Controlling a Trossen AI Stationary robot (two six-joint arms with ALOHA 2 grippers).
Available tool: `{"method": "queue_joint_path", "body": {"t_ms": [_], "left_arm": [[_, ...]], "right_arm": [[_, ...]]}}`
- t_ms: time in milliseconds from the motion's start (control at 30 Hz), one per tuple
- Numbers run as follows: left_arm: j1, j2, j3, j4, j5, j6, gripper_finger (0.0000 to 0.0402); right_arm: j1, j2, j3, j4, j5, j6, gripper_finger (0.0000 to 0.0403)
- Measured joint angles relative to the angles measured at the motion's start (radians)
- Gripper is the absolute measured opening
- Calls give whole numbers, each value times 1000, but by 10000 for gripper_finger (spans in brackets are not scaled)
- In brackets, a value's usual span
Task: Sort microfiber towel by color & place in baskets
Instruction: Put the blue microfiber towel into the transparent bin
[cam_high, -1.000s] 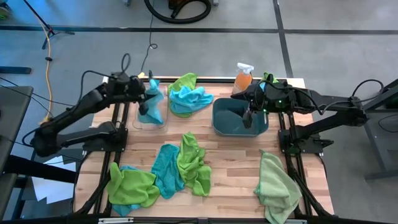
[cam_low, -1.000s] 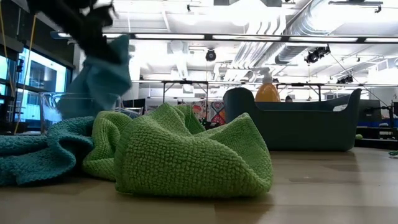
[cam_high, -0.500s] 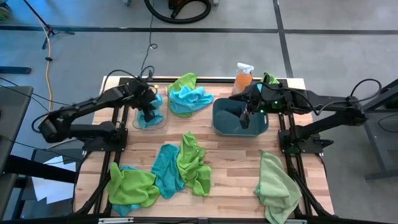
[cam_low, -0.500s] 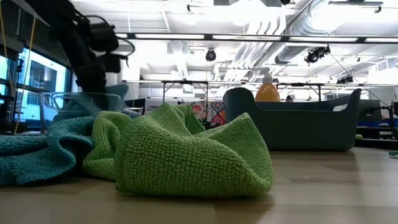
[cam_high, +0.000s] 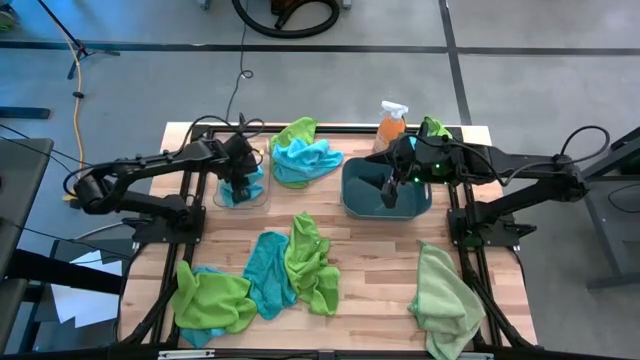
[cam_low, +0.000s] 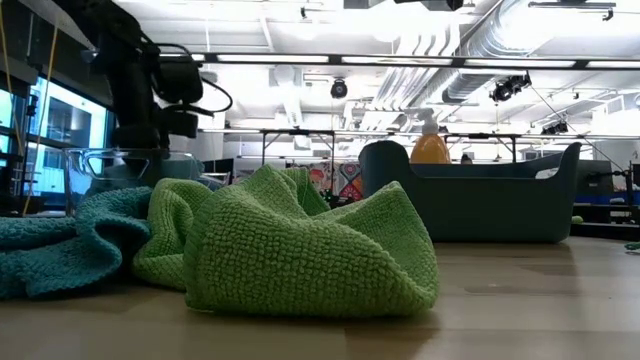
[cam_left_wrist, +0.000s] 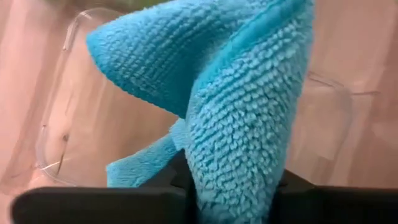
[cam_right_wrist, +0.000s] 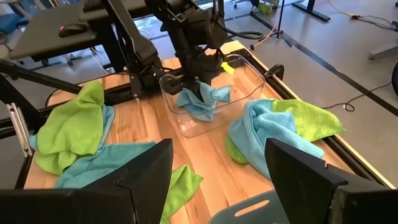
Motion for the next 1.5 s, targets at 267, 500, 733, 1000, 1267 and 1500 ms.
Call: {"method": "queue_joint_path", "body": {"t_ms": [267, 500, 733, 1000, 1267, 1500], "left_arm": [[-29, -1, 96, -51, -63, -28, 213], [-29, -1, 231, -219, -71, -37, 257], [-30, -27, 441, -286, 31, -180, 259], [-151, -147, 562, -236, 92, -376, 259], [-397, -258, 562, -18, 39, -554, 259], [-596, -241, 548, 142, -165, -559, 258]], "right_arm": [[0, 0, 0, 0, 0, 0, 252], [0, 0, 0, 1, 0, 0, 252], [-5, 0, 0, 56, 0, -12, 252], [-21, 0, 0, 99, 0, -17, 252], [-40, 0, 0, 99, -27, -45, 252], [-40, 0, 0, 103, -53, -79, 252]]}}
